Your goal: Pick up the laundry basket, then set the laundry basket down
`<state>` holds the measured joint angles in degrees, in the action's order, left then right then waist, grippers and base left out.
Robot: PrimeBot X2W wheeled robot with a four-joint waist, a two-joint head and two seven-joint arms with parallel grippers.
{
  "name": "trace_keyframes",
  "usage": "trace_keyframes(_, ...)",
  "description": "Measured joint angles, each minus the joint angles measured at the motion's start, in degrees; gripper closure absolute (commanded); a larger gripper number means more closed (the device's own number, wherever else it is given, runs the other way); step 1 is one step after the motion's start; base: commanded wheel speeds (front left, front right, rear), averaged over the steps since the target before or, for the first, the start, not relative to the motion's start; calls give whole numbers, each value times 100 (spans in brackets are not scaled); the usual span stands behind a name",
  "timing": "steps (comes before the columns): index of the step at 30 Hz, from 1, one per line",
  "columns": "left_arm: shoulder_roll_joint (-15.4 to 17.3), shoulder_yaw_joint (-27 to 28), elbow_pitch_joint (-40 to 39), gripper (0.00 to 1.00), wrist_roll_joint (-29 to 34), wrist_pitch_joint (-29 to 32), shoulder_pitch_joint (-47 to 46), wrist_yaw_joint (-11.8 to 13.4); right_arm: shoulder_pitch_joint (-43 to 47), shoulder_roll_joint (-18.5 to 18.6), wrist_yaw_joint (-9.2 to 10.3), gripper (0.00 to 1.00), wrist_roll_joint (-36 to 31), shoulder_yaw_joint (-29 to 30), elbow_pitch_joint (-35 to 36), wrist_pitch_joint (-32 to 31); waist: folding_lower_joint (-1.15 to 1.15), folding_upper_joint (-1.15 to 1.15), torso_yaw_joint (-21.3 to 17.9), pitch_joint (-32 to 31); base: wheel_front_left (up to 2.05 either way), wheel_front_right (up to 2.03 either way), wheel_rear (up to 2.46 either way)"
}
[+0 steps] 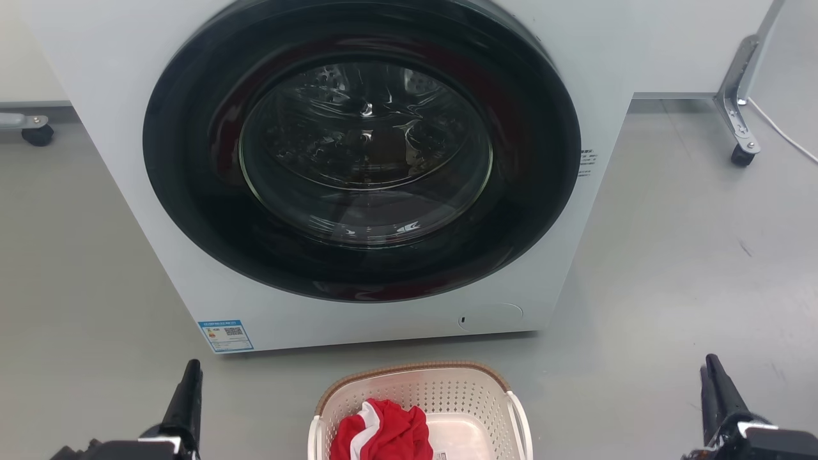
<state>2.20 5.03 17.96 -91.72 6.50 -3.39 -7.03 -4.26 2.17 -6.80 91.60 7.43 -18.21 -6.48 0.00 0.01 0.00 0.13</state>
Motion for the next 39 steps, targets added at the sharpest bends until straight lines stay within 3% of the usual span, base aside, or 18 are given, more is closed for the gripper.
trace_keyframes(18, -4, -201, 12, 0, 108, -282, -36, 2, 6, -13, 7, 0, -224, -65, -30, 258, 0, 0, -2, 17, 0, 0, 0)
trace_keyframes(25, 51, -367, -27, 0, 449, -465, -122, 2, -57, 56, 7, 0, -577, -207, -30, 430, 1, 0, -1, 25, 0, 0, 0)
trace_keyframes(39, 280, -759, -178, 0, 1749, -739, -304, 55, -197, 302, 33, 0, -1771, -624, 9, 743, 1, 0, 1, 35, 0, 0, 0)
